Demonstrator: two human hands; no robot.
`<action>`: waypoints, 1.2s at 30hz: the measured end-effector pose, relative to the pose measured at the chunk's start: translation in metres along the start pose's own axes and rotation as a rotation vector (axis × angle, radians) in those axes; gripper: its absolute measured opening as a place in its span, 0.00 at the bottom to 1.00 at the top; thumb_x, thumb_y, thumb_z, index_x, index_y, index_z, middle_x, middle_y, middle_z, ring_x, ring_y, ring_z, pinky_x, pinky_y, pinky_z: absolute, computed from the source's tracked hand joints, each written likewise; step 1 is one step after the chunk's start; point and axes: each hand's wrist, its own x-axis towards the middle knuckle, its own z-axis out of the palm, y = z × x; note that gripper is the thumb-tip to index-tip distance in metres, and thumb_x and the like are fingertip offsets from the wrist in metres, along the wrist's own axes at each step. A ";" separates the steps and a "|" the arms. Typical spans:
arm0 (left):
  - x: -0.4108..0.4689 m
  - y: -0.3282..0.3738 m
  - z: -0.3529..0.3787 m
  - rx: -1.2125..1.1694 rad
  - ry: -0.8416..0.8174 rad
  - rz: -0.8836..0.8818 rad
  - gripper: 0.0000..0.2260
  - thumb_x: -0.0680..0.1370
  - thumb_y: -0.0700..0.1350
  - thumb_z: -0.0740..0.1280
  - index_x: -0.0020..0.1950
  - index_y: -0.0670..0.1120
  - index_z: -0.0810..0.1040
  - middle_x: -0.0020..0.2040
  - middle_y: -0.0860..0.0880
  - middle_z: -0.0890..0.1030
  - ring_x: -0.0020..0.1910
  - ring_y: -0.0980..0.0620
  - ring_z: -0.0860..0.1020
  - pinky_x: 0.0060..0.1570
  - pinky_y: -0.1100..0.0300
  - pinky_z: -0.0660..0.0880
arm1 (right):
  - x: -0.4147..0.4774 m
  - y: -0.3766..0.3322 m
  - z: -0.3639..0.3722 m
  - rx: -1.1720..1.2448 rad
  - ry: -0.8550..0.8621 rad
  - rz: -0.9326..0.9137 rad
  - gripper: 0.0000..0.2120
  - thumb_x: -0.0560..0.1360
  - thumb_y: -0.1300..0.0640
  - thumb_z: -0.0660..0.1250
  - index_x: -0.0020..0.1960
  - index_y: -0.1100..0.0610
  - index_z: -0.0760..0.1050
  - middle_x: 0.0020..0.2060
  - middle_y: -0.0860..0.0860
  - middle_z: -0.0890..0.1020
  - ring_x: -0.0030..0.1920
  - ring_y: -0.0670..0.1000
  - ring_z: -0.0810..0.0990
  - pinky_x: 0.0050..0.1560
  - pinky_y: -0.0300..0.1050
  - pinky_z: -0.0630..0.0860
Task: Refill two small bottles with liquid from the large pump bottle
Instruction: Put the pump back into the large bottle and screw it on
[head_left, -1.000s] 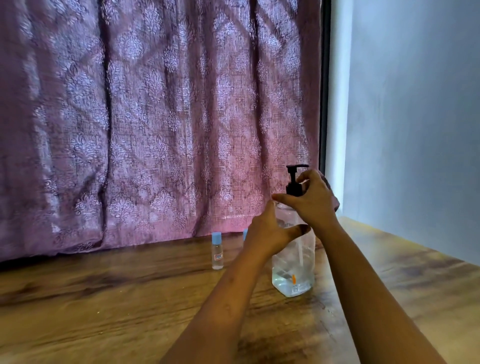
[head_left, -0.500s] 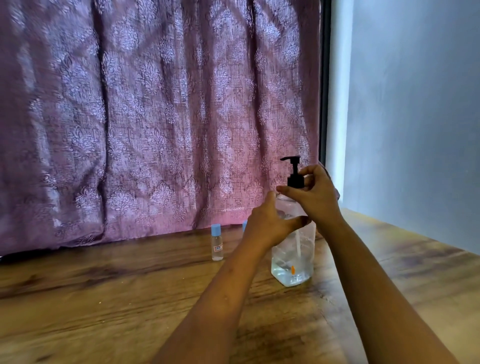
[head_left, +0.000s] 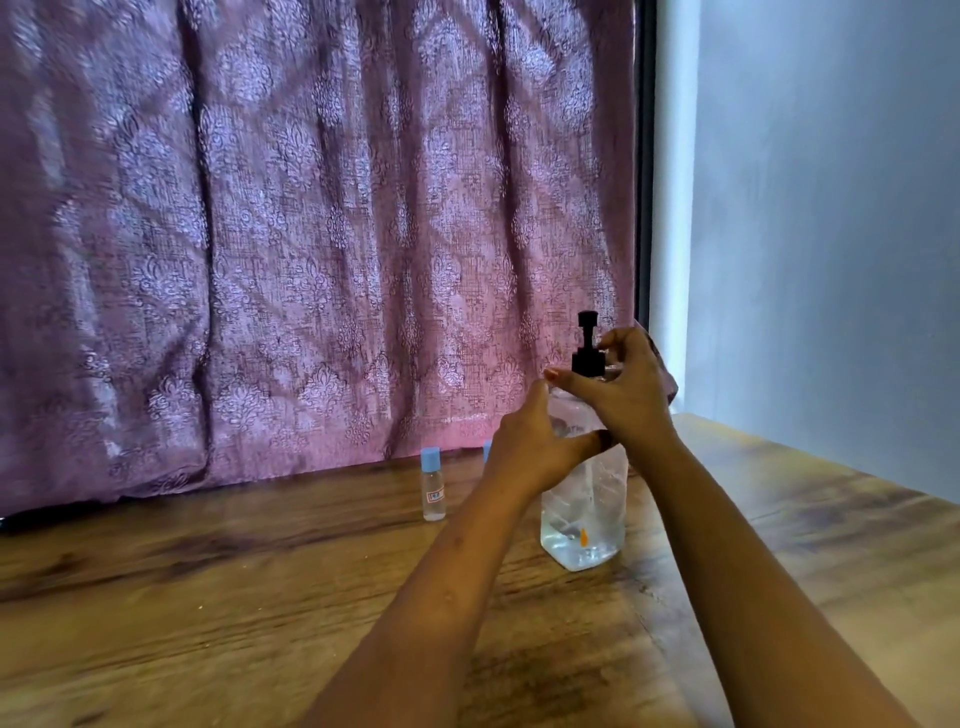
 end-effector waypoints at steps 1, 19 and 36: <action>0.000 0.000 -0.001 -0.001 0.003 -0.007 0.39 0.68 0.60 0.73 0.73 0.50 0.59 0.64 0.46 0.77 0.59 0.48 0.77 0.48 0.61 0.70 | -0.001 -0.001 0.000 0.016 -0.073 0.000 0.26 0.65 0.48 0.76 0.56 0.51 0.67 0.48 0.46 0.75 0.48 0.47 0.75 0.48 0.41 0.74; -0.001 -0.003 -0.008 -0.038 0.002 -0.029 0.42 0.68 0.61 0.73 0.75 0.51 0.57 0.68 0.47 0.73 0.64 0.47 0.74 0.57 0.55 0.71 | -0.002 -0.001 -0.005 0.292 -0.273 0.064 0.08 0.78 0.58 0.61 0.57 0.52 0.72 0.47 0.43 0.79 0.46 0.38 0.78 0.45 0.27 0.74; -0.006 0.001 -0.002 -0.093 0.008 -0.045 0.38 0.68 0.60 0.73 0.72 0.51 0.60 0.66 0.49 0.74 0.59 0.50 0.76 0.46 0.61 0.70 | -0.002 0.009 -0.008 0.094 -0.172 -0.018 0.09 0.73 0.51 0.68 0.53 0.50 0.76 0.45 0.43 0.82 0.48 0.43 0.81 0.53 0.42 0.77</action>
